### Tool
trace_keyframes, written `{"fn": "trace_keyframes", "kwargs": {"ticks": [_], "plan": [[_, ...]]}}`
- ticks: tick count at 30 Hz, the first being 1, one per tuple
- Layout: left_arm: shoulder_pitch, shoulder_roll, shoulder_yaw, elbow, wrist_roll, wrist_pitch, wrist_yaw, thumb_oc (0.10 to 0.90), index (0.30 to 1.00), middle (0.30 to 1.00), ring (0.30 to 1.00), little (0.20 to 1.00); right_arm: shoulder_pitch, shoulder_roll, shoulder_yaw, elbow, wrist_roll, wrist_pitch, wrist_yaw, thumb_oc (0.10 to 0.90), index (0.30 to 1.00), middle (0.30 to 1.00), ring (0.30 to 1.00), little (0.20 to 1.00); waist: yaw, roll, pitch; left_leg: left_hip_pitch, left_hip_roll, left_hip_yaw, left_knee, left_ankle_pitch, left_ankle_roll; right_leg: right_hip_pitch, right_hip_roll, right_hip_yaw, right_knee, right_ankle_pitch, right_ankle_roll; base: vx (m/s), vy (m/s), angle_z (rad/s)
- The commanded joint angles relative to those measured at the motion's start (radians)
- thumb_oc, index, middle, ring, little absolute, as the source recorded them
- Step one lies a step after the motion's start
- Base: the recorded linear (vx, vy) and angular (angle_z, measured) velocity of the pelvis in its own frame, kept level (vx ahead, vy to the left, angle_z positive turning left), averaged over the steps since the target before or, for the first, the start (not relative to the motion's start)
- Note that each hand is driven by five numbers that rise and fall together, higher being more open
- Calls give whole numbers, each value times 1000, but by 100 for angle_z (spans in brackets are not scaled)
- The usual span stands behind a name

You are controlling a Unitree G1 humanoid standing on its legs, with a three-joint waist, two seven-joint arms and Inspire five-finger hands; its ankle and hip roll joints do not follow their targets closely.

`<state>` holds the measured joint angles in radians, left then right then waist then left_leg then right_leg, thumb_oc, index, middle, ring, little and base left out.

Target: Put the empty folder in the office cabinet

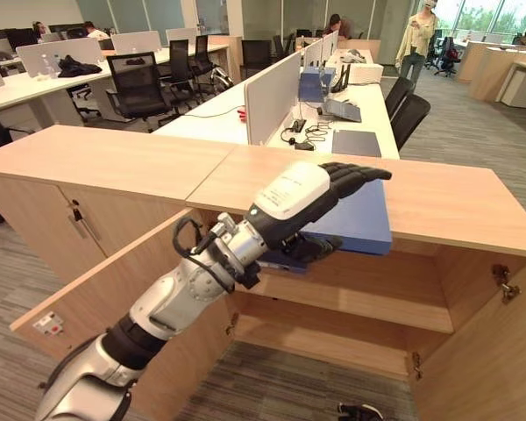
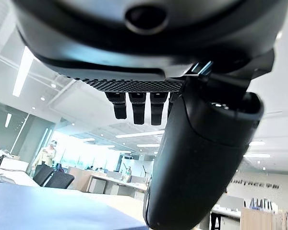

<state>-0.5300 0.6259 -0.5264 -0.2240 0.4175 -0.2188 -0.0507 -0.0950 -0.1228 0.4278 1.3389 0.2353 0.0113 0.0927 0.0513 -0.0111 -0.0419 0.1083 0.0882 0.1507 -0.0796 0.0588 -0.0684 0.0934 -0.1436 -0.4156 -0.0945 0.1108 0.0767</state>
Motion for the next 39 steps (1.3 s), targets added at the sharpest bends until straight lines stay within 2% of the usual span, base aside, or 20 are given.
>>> {"fn": "trace_keyframes", "kwargs": {"ticks": [1, 9, 17, 26, 31, 35, 39], "plan": [[-217, 14, 39, 56, 41, 3, 60, 800, 900, 900, 900, 900, -31, 47, 27, 33, -25, -1, 22, 800, 900, 900, 900, 900, -10, -20, 2, -9, -54, 14, -8, -81, 23, 71, 26, -58, 7, -110, 36, 0, 0, 0], [-200, -6, 37, 80, 7, 18, 40, 800, 900, 900, 900, 900, -23, 38, 17, 38, -27, 0, 17, 800, 900, 900, 900, 900, -16, -16, 0, 0, -55, 21, -8, -85, 26, 74, 25, -54, 7, -110, 37, 4, 6, -2], [-200, -12, -11, 162, 28, 36, 26, 800, 900, 900, 900, 900, -20, 30, 18, 35, -43, 3, 14, 800, 900, 900, 900, 900, -20, -13, 0, 7, -56, 28, -8, -88, 27, 78, 27, -50, 7, -113, 38, 5, 3, -3], [-243, 3, -74, 305, 235, 52, 102, 800, 900, 900, 900, 900, -14, 27, 37, 28, -68, 1, -3, 800, 900, 900, 900, 900, -29, -11, 3, 10, -55, 35, -8, -90, 27, 77, 28, -44, 7, -114, 37, -1, 0, 0], [-272, 5, -95, 351, 307, 61, 145, 800, 900, 900, 900, 900, -6, 25, 44, 26, -72, -2, -10, 800, 900, 900, 900, 900, -34, -12, 2, 10, -56, 37, -8, -91, 27, 77, 28, -42, 7, -114, 37, 0, 0, 0], [-336, 29, -154, 381, 424, 57, 171, 800, 900, 900, 900, 900, -2, 18, 56, 29, -78, -9, -16, 800, 900, 900, 900, 900, -42, -8, -1, 10, -56, 40, -8, -92, 28, 73, 28, -37, 7, -114, 39, 0, 0, 0], [-359, 44, -175, 393, 465, 62, 192, 800, 900, 900, 900, 900, -1, 14, 56, 30, -77, -14, -23, 800, 900, 900, 900, 900, -43, -9, -1, 10, -57, 42, -8, -94, 28, 73, 28, -35, 7, -114, 40, -10, 2, -6]]}}
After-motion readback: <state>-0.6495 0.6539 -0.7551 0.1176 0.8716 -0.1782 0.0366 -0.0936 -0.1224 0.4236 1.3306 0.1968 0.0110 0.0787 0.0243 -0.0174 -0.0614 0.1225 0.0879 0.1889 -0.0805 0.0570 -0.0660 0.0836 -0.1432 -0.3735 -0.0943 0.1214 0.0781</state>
